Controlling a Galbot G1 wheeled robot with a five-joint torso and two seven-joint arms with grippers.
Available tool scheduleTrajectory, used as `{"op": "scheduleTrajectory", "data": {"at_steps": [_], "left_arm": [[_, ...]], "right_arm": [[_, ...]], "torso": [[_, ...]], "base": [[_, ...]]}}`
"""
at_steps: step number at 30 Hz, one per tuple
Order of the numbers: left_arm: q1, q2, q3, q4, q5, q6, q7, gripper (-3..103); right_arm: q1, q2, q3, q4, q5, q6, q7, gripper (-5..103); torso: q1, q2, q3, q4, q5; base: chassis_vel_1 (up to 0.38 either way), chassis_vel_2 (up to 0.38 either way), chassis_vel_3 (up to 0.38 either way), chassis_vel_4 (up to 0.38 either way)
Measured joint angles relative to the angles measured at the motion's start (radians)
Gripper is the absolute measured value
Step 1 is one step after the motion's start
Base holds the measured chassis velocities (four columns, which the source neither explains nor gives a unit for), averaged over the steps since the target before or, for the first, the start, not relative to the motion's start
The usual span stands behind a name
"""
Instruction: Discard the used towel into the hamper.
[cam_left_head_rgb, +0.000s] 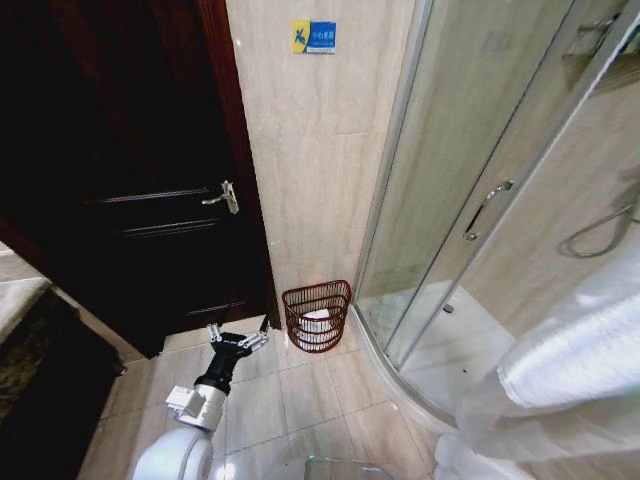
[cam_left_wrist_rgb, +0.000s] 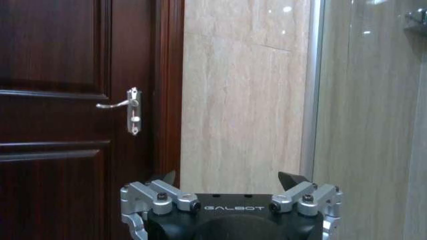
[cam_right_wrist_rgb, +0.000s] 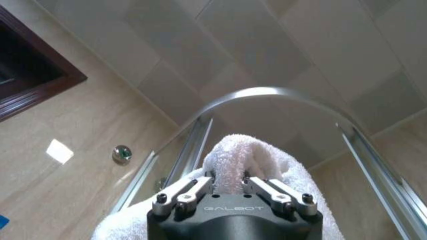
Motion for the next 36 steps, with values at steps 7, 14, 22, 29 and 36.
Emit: {"op": "scheduleTrajectory", "data": {"at_steps": [7, 14, 22, 29, 36], "left_arm": [[0.000, 0.000, 0.000, 0.000, 0.000, 0.000, 0.000, 100], [0.000, 0.000, 0.000, 0.000, 0.000, 0.000, 0.000, 100], [0.000, 0.000, 0.000, 0.000, 0.000, 0.000, 0.000, 100], [0.000, 0.000, 0.000, 0.000, 0.000, 0.000, 0.000, 100], [0.000, 0.000, 0.000, 0.000, 0.000, 0.000, 0.000, 100]], "right_arm": [[-0.010, -0.002, 0.017, -0.001, 0.006, 0.006, 0.000, 12], [-0.010, -0.005, 0.011, -0.001, 0.005, 0.006, -0.001, 12], [-0.006, -0.002, -0.021, -0.001, -0.018, 0.001, -0.001, 12], [-0.011, 0.006, -0.025, -0.002, -0.021, 0.005, -0.002, 12], [-0.013, 0.010, -0.026, -0.002, -0.020, 0.008, -0.003, 12]], "torso": [[0.000, 0.000, 0.000, -0.0001, -0.0001], [0.000, 0.000, 0.000, 0.0000, -0.0002], [0.000, 0.000, 0.000, 0.0000, 0.0000], [0.000, 0.000, 0.000, -0.0001, -0.0001], [0.000, 0.000, 0.000, 0.0000, -0.0001]], "base": [[0.064, 0.059, -0.070, -0.057], [0.066, 0.071, -0.065, -0.061], [0.027, 0.021, -0.023, -0.022], [0.056, 0.045, -0.062, -0.058], [0.066, 0.079, -0.072, -0.062]]}}
